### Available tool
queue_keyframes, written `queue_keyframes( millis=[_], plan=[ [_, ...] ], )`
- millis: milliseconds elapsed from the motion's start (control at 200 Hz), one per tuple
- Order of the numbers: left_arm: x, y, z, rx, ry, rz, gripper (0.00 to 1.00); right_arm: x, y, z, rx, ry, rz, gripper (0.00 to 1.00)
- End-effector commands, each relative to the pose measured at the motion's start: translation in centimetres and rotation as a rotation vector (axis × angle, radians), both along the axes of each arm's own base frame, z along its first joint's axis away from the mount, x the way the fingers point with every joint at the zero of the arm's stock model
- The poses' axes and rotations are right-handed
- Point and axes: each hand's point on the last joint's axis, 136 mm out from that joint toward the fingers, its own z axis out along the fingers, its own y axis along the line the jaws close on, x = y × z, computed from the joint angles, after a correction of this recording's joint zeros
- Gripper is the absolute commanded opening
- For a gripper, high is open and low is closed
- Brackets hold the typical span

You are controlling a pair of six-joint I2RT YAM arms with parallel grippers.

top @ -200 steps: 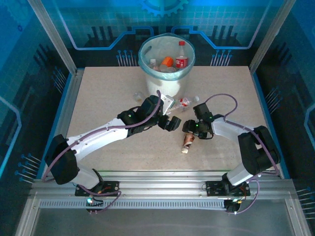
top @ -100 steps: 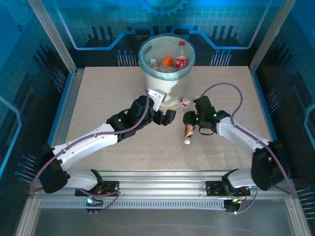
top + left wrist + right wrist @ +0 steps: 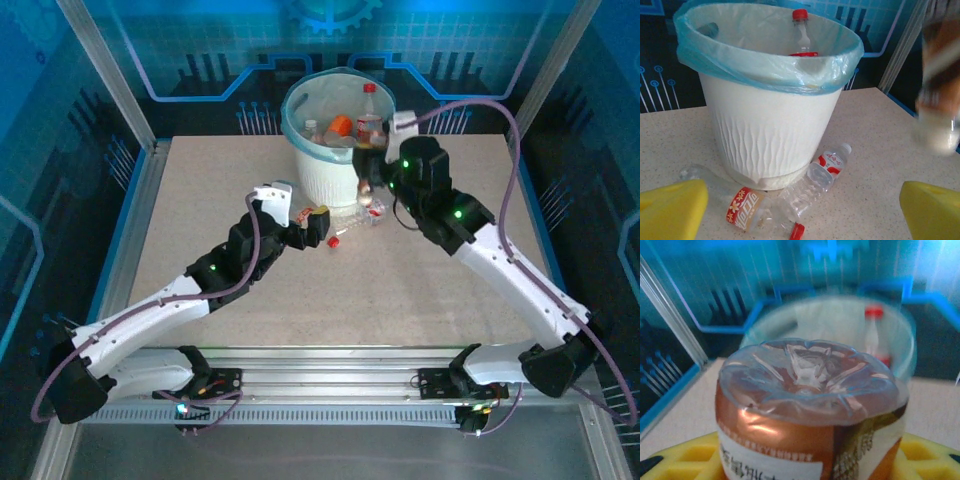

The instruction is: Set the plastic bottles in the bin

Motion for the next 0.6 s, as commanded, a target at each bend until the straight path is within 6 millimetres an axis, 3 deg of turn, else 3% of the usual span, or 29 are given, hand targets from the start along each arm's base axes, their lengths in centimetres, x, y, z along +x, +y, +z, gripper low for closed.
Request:
queue_keyframes(
  millis=[0,70,155,285,350,400,475,595],
  plan=[
    [0.4,0.6,2.2,-0.071,-0.042,0.033,0.99,3.0,0.8,5.3,-0.047,-0.202,-0.039,0.57],
    [0.5,0.3,2.2,-0.086,-0.023,0.025,0.99,5.7,1.2,6.3,-0.067,-0.232,-0.06,0.57],
    [0.2,0.0,2.4,-0.099,-0.014,0.004,0.99,10.1,1.4,5.4,-0.089,-0.205,-0.098,0.58],
    [-0.4,0.3,2.5,-0.118,-0.006,-0.008,0.99,16.5,0.8,1.8,-0.144,-0.103,-0.174,0.6],
    [-0.8,0.6,2.6,-0.12,-0.002,-0.006,0.99,18.7,0.9,-0.3,-0.177,-0.043,-0.187,0.62],
    [-0.9,0.9,2.4,-0.114,0.004,-0.005,0.99,19.9,1.1,-1.4,-0.204,-0.014,-0.191,0.64],
    [-1.0,0.9,2.1,-0.105,0.012,-0.004,0.99,21.1,1.4,-2.7,-0.229,0.025,-0.202,0.81],
    [-0.9,0.8,1.8,-0.103,0.024,-0.006,0.99,21.3,2.6,-2.9,-0.233,0.032,-0.187,0.86]
  ],
)
